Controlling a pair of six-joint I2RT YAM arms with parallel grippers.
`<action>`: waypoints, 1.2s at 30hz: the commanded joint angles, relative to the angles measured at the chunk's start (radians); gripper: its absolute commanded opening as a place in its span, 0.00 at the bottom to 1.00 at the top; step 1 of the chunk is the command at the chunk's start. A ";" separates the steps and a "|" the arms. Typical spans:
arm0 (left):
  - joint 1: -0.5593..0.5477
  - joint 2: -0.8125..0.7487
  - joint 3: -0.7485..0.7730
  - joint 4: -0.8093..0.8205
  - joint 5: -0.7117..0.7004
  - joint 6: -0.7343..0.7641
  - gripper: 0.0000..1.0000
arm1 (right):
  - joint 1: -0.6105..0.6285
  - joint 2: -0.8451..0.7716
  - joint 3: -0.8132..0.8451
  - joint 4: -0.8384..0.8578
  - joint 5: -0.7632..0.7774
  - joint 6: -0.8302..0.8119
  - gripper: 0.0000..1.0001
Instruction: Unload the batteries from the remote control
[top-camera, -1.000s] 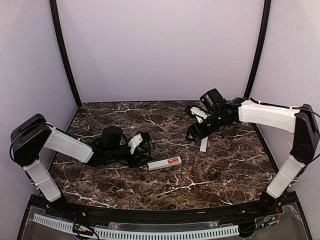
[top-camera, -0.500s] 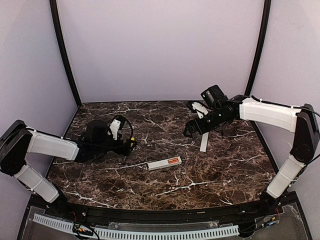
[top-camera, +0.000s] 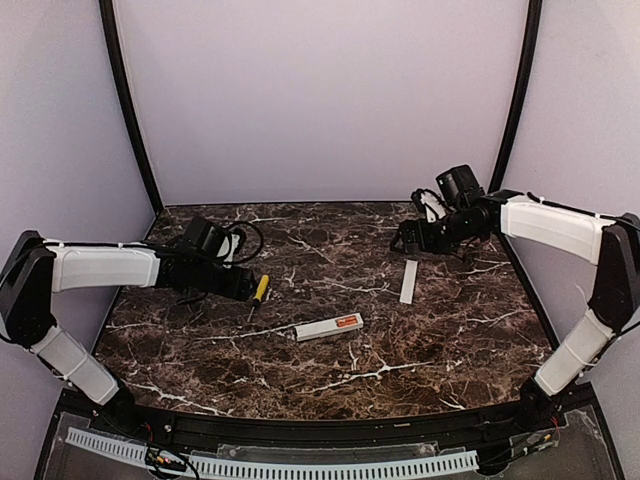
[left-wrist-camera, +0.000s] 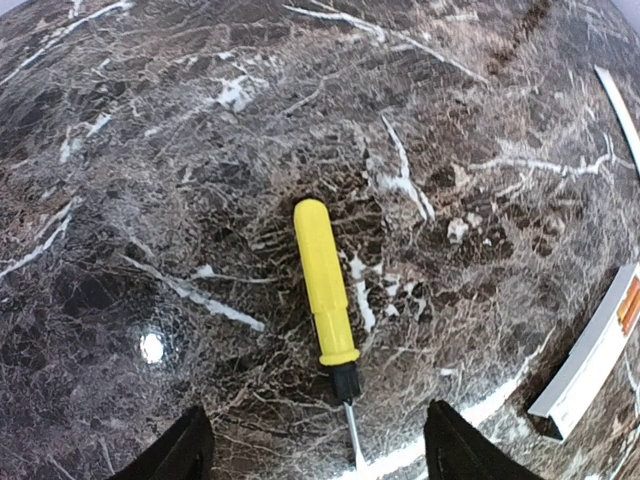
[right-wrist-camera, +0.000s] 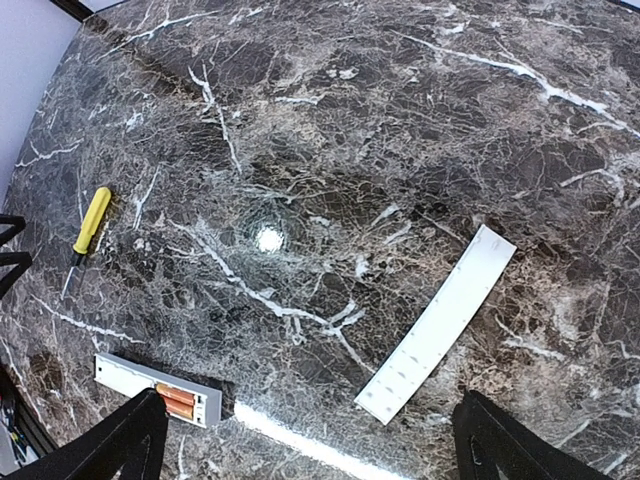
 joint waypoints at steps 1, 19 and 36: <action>-0.002 0.053 0.078 -0.213 0.087 0.013 0.70 | 0.005 0.015 -0.015 0.008 -0.026 0.025 0.99; -0.044 0.302 0.241 -0.311 0.096 0.071 0.47 | 0.006 -0.033 -0.065 -0.005 0.004 -0.014 0.99; -0.049 0.345 0.267 -0.304 0.007 0.062 0.15 | 0.006 -0.017 -0.051 -0.011 0.007 -0.022 0.99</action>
